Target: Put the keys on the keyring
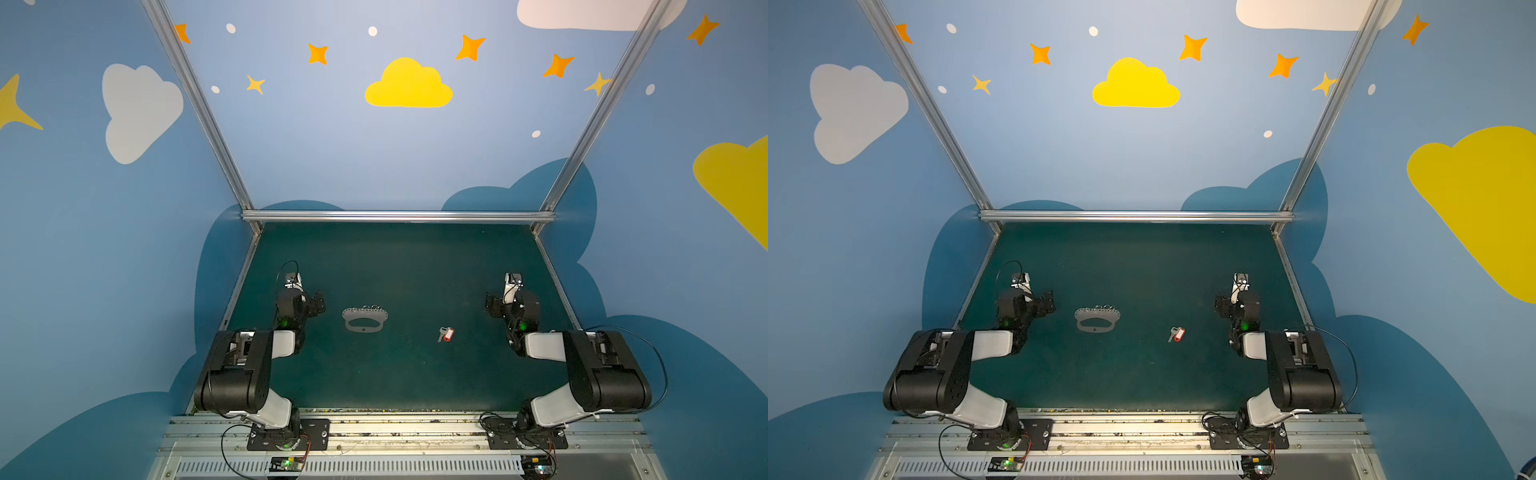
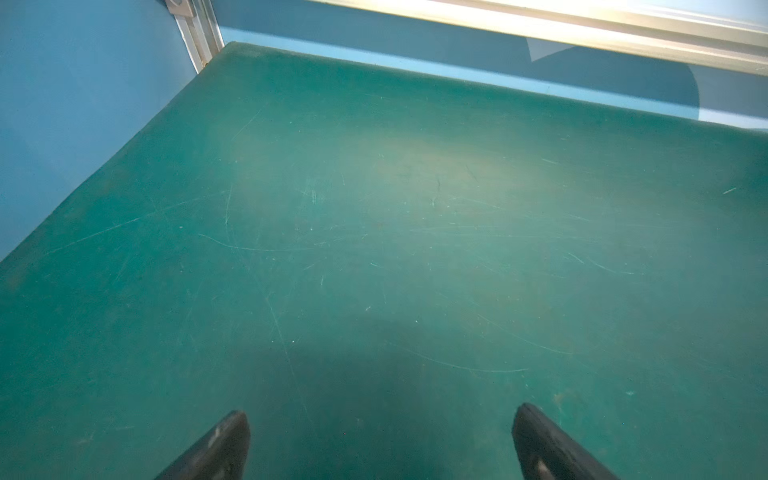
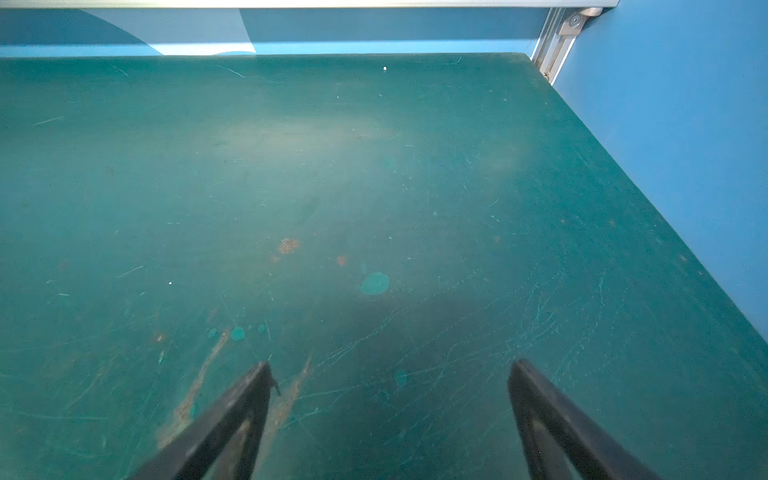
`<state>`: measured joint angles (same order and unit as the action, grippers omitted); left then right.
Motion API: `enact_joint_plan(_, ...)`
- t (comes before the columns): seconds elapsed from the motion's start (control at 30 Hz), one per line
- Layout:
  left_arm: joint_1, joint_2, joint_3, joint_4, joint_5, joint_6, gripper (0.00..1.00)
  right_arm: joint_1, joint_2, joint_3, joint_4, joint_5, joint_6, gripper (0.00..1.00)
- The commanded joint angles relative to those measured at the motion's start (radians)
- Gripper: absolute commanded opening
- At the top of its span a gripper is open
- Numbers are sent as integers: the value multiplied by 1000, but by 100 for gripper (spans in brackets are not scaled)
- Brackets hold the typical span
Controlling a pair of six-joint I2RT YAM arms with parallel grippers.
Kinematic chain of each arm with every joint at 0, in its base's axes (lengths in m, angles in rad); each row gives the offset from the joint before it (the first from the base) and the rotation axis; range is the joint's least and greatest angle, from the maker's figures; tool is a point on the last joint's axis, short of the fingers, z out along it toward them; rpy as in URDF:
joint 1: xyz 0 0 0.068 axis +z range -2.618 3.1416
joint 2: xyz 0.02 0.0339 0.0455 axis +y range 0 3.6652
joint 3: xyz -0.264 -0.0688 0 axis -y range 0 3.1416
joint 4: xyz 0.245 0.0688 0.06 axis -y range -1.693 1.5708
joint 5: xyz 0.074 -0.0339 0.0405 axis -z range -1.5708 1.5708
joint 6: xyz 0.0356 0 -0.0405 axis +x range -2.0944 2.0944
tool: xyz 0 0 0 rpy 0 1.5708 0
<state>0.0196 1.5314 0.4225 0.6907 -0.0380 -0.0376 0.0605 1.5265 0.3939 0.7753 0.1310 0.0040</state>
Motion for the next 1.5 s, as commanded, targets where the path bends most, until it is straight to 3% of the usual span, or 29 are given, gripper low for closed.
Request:
enact_joint_plan(0.0, 3, -18, 24, -9, 4, 7, 100, 4, -20, 13, 12, 8, 11, 90)
enact_joint_plan(0.8, 11, -20, 23, -8, 18, 1, 100, 2, -23, 11, 14, 5, 14, 90)
enact_joint_plan(0.87, 10, -29, 26, 1, -18, -33, 100, 10, -41, 18, 32, 71, 23, 90)
enact_joint_plan(0.9, 10, -49, 50, -36, -74, -56, 100, 14, -89, 59, -99, 109, 37, 90)
enact_joint_plan(0.97, 11, -118, 139, -273, -138, -70, 100, 17, -176, 171, -392, 141, 65, 90)
enact_joint_plan(1.03, 13, -178, 169, -335, -182, -109, 100, 8, -241, 252, -556, 151, 202, 90)
enact_joint_plan(1.1, 22, -255, 183, -357, -189, -275, 100, -3, -289, 321, -692, 126, 382, 90)
enact_joint_plan(1.17, 47, -330, 219, -478, -197, -578, 100, -33, -329, 379, -892, 86, 648, 96)
enact_joint_plan(1.2, 60, -347, 236, -535, -178, -700, 100, -53, -337, 380, -907, 2, 686, 96)
enact_joint_plan(1.27, 89, -340, 267, -606, -21, -816, 100, -84, -342, 361, -876, -235, 693, 94)
enact_joint_plan(1.37, 73, -284, 331, -676, 313, -703, 88, -41, -328, 331, -865, -455, 654, 80)
enact_joint_plan(1.43, 15, -248, 349, -745, 386, -713, 83, 33, -315, 335, -946, -474, 620, 71)
enact_joint_plan(1.47, -19, -230, 349, -759, 437, -702, 75, 73, -308, 340, -997, -462, 601, 65)
